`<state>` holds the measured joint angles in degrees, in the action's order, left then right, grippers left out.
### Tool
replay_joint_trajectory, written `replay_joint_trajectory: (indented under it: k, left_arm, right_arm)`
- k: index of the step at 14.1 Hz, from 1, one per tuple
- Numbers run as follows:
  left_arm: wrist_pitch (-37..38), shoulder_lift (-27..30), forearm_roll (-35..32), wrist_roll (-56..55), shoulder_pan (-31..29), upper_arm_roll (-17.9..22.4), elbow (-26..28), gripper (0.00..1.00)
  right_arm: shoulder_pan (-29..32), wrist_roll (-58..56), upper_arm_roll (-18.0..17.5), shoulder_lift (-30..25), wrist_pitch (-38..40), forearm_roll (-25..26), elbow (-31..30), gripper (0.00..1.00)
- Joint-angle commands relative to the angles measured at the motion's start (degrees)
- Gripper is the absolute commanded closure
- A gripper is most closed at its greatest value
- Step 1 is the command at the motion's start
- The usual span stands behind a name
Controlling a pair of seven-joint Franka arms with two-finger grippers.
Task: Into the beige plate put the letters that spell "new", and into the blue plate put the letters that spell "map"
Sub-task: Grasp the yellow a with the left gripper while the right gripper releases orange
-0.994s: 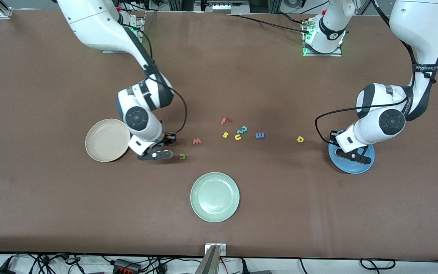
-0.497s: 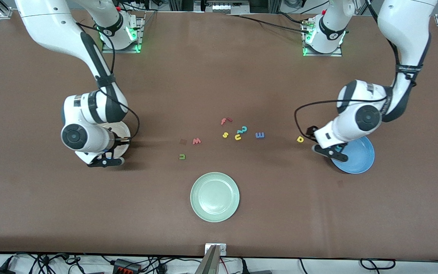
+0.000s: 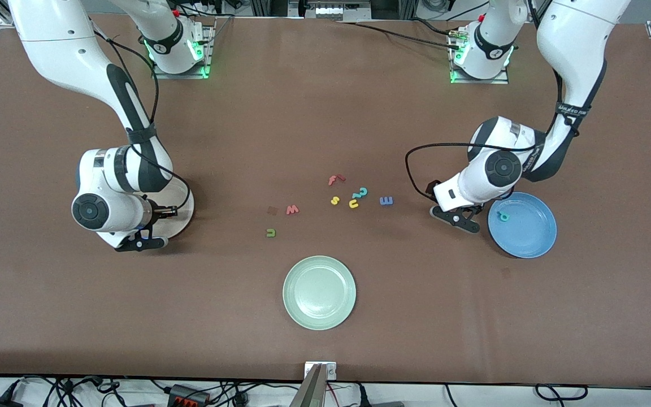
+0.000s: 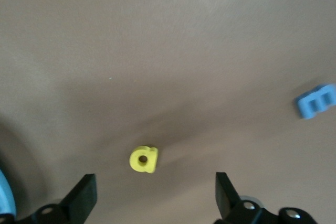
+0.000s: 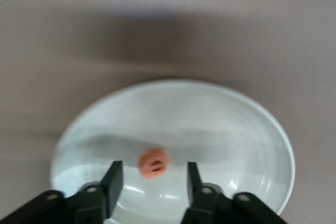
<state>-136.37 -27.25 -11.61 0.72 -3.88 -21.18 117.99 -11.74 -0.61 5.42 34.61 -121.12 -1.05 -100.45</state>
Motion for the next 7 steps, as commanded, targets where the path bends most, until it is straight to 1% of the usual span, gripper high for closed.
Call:
replay_joint_trajectory:
  k: [1,2,4,5,6,7]
  left_arm:
    - [-4.86,-1.48,-5.35,1.48,-1.82,-0.17,2.07,0.21]
    - [-4.96,-1.67,-5.36,1.48,-1.74,-0.26,2.07,0.26]
    - [-5.31,-2.36,-5.44,1.39,-1.3,-0.26,2.07,0.29]
    - [-5.92,-2.98,-5.71,1.48,-1.48,-0.26,2.07,0.3]
    - [-6.71,-3.68,-5.8,1.56,-1.83,-0.26,2.15,0.37]
    - [-7.07,-3.86,-5.88,1.57,-1.92,-0.26,2.07,0.46]
  right_arm:
    - [-1.96,-0.36,-0.68,-0.77,4.04,-2.79,6.65,0.0]
    - [-3.27,-0.45,-0.68,0.36,3.7,-3.86,8.67,0.0]
    - [-7.75,0.51,-0.59,3.08,3.53,-3.87,12.45,0.0]
    - [-9.07,3.48,-0.5,4.4,3.26,-3.69,13.69,0.0]
    - [-10.05,7.25,-0.5,6.16,3.0,-3.6,15.7,0.0]
    - [-11.53,10.5,-0.5,7.74,2.56,-3.6,17.81,0.0]
